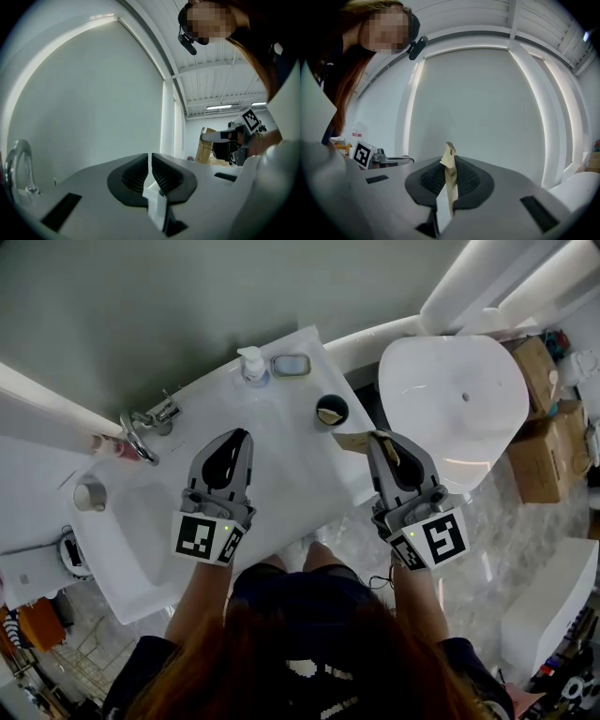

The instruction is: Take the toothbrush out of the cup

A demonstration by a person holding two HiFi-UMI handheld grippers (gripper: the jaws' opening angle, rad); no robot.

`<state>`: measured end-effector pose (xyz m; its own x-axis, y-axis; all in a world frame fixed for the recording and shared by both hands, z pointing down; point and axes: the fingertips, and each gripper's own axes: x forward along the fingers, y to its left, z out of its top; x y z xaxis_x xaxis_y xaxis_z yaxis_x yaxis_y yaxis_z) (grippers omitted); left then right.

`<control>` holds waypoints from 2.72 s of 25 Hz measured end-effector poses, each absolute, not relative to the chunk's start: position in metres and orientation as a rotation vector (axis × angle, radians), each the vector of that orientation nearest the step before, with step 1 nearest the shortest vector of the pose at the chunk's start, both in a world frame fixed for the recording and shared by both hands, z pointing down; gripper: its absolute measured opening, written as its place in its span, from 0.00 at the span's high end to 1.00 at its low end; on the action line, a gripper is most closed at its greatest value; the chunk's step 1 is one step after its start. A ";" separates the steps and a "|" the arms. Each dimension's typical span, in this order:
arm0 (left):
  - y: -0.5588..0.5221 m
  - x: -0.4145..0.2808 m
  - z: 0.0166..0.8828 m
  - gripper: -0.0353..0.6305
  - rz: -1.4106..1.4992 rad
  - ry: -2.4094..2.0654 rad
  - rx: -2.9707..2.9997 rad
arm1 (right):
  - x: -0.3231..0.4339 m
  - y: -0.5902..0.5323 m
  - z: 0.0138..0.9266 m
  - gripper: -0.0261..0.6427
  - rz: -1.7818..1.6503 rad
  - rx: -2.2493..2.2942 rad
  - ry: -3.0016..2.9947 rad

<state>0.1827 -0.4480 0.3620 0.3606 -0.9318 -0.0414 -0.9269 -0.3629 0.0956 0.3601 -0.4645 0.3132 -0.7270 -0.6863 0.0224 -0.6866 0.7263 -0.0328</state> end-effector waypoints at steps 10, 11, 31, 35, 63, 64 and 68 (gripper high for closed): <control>-0.498 0.259 0.398 0.87 -0.078 -1.703 2.489 | 0.421 -0.523 0.333 0.90 0.089 1.098 -2.899; -0.502 0.265 0.404 0.84 -0.062 -1.695 2.481 | 0.424 -0.528 0.337 0.90 0.095 1.092 -2.897; -0.563 0.334 0.488 0.58 0.163 -1.569 2.420 | 0.453 -0.561 0.386 0.90 0.179 1.041 -2.854; -0.565 0.336 0.483 0.62 0.159 -1.563 2.445 | 0.453 -0.561 0.386 0.90 0.176 1.041 -2.856; -0.468 0.232 0.323 0.68 0.005 -1.991 2.433 | 0.411 -0.532 0.301 0.90 -0.015 0.919 -3.018; -0.465 0.226 0.324 0.68 0.004 -2.019 2.411 | 0.408 -0.531 0.300 0.90 -0.022 0.907 -3.020; -0.453 0.208 0.322 0.68 -0.008 -2.108 2.346 | 0.396 -0.527 0.295 0.90 -0.051 0.877 -3.030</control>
